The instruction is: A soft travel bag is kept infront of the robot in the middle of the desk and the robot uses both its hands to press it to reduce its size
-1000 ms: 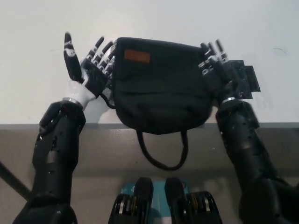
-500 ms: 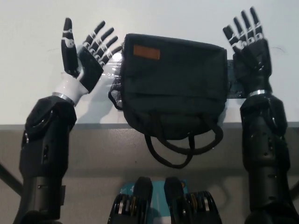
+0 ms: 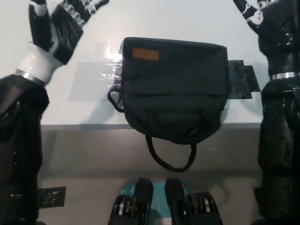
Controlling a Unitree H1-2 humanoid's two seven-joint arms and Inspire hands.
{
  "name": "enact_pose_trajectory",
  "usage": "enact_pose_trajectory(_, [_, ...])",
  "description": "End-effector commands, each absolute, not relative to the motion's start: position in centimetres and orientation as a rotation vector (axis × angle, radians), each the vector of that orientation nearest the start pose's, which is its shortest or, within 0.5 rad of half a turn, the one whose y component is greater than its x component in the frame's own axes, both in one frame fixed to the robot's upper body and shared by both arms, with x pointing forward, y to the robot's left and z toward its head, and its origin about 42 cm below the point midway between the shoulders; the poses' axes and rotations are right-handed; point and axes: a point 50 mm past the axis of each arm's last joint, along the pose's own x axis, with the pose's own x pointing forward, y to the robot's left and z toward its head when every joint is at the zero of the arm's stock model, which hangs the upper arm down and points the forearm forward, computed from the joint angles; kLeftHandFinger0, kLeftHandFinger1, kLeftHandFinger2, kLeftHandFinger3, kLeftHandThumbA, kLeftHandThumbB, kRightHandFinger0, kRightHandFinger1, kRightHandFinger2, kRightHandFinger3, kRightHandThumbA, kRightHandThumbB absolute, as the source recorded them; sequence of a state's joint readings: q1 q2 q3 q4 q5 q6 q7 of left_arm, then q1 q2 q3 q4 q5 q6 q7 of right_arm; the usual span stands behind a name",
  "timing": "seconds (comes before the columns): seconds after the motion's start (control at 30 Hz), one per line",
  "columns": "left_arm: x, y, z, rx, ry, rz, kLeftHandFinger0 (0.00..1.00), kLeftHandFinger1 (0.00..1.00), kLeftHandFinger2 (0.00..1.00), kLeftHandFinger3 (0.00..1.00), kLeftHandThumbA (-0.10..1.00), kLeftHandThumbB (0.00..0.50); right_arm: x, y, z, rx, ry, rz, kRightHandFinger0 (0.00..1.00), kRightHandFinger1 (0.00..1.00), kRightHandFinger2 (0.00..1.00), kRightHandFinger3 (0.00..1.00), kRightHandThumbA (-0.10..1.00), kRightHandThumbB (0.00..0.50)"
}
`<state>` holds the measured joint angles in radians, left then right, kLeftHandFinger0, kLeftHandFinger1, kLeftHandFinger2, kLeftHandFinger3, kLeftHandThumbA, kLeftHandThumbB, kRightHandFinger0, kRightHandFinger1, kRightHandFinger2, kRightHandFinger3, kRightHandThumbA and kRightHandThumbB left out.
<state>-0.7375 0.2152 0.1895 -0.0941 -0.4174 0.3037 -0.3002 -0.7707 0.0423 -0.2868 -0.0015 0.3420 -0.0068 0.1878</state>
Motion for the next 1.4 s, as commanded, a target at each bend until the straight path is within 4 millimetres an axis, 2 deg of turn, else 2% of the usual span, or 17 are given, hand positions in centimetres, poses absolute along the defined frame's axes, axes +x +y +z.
enact_pose_trajectory(0.0, [34.6,22.8,47.1,0.103,-0.902,-0.534,1.0,1.0,1.0,1.0,1.0,0.328,34.8,-18.0,46.6,0.1,-1.154,0.276,1.0,1.0,1.0,1.0,1.0,0.321])
enact_pose_trajectory(0.1, [31.4,22.2,46.1,0.139,-0.977,-0.526,1.0,1.0,1.0,1.0,1.0,0.361,31.0,-18.3,46.5,0.045,-1.241,0.281,1.0,1.0,1.0,1.0,1.0,0.308])
enact_pose_trajectory(0.2, [28.2,22.0,44.6,0.144,-1.04,-0.515,1.0,1.0,1.0,1.0,1.0,0.361,27.7,-18.7,45.7,-0.003,-1.311,0.264,1.0,1.0,1.0,1.0,1.0,0.314])
enact_pose_trajectory(0.3, [25.5,21.6,43.2,0.133,-1.103,-0.491,1.0,1.0,1.0,1.0,1.0,0.323,25.2,-19.2,44.6,-0.026,-1.338,0.241,1.0,1.0,1.0,1.0,1.0,0.311])
enact_pose_trajectory(0.37, [23.5,21.5,41.8,0.125,-1.109,-0.473,1.0,1.0,1.0,1.0,1.0,0.331,23.2,-19.9,43.6,-0.047,-1.331,0.252,1.0,1.0,1.0,1.0,1.0,0.347])
enact_pose_trajectory(0.4, [22.3,21.4,40.8,0.119,-1.118,-0.451,1.0,1.0,1.0,1.0,1.0,0.339,22.2,-20.4,42.9,-0.061,-1.33,0.267,1.0,1.0,1.0,1.0,1.0,0.324])
enact_pose_trajectory(0.53, [20.4,21.4,37.5,0.128,-1.115,-0.41,1.0,1.0,1.0,1.0,1.0,0.379,20.7,-21.4,40.4,-0.073,-1.332,0.296,1.0,1.0,1.0,1.0,1.0,0.282])
enact_pose_trajectory(0.6, [19.3,21.9,35.5,0.138,-1.042,-0.458,1.0,1.0,1.0,1.0,1.0,0.365,19.8,-21.8,38.6,-0.113,-1.312,0.26,1.0,1.0,1.0,1.0,1.0,0.27])
enact_pose_trajectory(0.63, [18.8,22.0,34.8,0.121,-1.02,-0.478,1.0,1.0,1.0,1.0,1.0,0.34,19.5,-21.8,38.1,-0.133,-1.311,0.225,1.0,1.0,1.0,1.0,1.0,0.297])
enact_pose_trajectory(0.67, [18.1,22.3,33.8,0.091,-0.97,-0.508,1.0,1.0,1.0,1.0,1.0,0.331,19.0,-21.9,37.4,-0.164,-1.315,0.187,1.0,1.0,1.0,1.0,1.0,0.274])
enact_pose_trajectory(0.73, [17.2,22.6,32.8,0.121,-0.949,-0.451,1.0,1.0,1.0,1.0,1.0,0.314,18.3,-22.1,36.3,-0.148,-1.282,0.192,1.0,1.0,1.0,1.0,1.0,0.291])
enact_pose_trajectory(0.83, [16.9,23.0,31.1,0.161,-0.915,-0.39,1.0,1.0,1.0,1.0,1.0,0.337,17.3,-22.5,34.7,-0.122,-1.209,0.198,1.0,1.0,1.0,1.0,1.0,0.3])
enact_pose_trajectory(0.97, [16.5,23.5,28.9,0.166,-0.836,-0.343,1.0,1.0,1.0,1.0,1.0,0.354,16.4,-23.2,32.9,-0.091,-1.11,0.233,1.0,1.0,1.0,1.0,1.0,0.253])
enact_pose_trajectory(1.07, [16.4,24.6,26.9,0.168,-0.768,-0.339,1.0,1.0,1.0,1.0,1.0,0.302,17.0,-23.0,30.0,-0.066,-1.013,0.161,1.0,1.0,1.0,1.0,1.0,0.357])
enact_pose_trajectory(1.13, [16.6,25.2,25.6,0.164,-0.719,-0.329,1.0,1.0,1.0,1.0,1.0,0.273,17.4,-22.9,28.2,-0.063,-0.978,0.162,1.0,1.0,1.0,1.0,1.0,0.305])
enact_pose_trajectory(1.17, [17.0,25.4,24.9,0.154,-0.702,-0.33,1.0,1.0,1.0,1.0,1.0,0.255,17.2,-23.0,27.3,-0.047,-0.914,0.172,1.0,1.0,1.0,1.0,1.0,0.33])
enact_pose_trajectory(1.37, [18.9,26.1,21.3,0.157,-0.556,-0.314,1.0,1.0,1.0,1.0,1.0,0.294,18.4,-23.8,23.7,-0.003,-0.753,0.188,1.0,1.0,1.0,1.0,1.0,0.317])
